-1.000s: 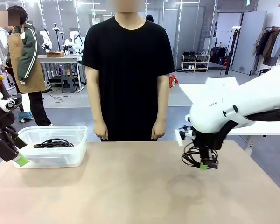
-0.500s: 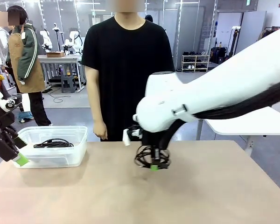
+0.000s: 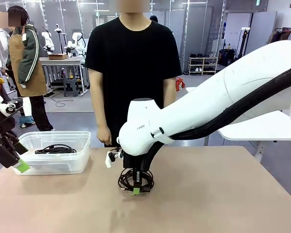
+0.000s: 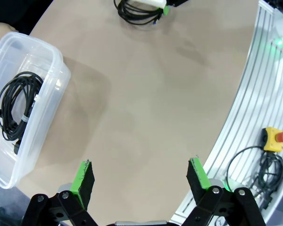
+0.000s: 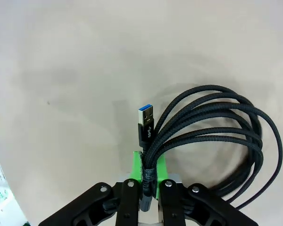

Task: Organize and store the cables.
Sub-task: Place the USB Extension Cable into the Organizing box.

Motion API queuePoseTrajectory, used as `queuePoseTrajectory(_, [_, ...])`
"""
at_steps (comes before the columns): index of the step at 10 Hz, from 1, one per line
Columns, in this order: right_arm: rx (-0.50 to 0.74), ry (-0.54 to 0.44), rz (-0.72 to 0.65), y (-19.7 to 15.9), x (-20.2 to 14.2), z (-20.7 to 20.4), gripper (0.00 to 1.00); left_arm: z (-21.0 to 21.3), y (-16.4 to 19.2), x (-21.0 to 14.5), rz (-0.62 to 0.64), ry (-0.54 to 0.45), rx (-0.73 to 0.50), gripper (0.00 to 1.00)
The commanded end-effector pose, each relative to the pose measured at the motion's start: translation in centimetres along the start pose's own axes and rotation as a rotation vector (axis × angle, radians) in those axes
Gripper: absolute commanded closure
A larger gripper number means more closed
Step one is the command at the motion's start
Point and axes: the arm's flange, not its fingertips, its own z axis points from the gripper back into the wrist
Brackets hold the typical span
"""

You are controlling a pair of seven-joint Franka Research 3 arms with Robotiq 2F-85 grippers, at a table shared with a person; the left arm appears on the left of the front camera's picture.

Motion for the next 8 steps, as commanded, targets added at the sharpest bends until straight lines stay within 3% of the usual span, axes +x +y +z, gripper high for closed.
queuePoseTrajectory(1, [-0.015,0.034,-0.021,0.6,0.4,-0.9,1.0,0.2,0.1,0.4,0.013,0.013,0.0,0.0])
queuePoseTrajectory(2, [-0.021,0.03,-0.014,1.0,0.4,-0.9,1.0,0.2,0.1,0.4,0.013,0.013,0.0,0.0])
queuePoseTrajectory(3, [-0.017,0.021,-0.014,1.4,0.4,-0.7,0.74,0.2,0.1,0.4,0.013,0.013,0.0,0.0])
queuePoseTrajectory(4, [-0.017,0.015,-0.017,1.7,0.2,-0.3,0.61,0.2,0.1,0.4,0.013,0.013,0.0,0.0])
queuePoseTrajectory(7, [-0.036,-0.034,-0.04,2.6,-1.4,2.1,0.06,0.3,-0.4,1.1,-0.031,0.018,0.003,0.0])
queuePoseTrajectory(8, [-0.037,-0.054,-0.051,3.0,-2.6,3.2,0.0,0.7,-0.7,2.6,-0.036,0.029,-0.003,0.0])
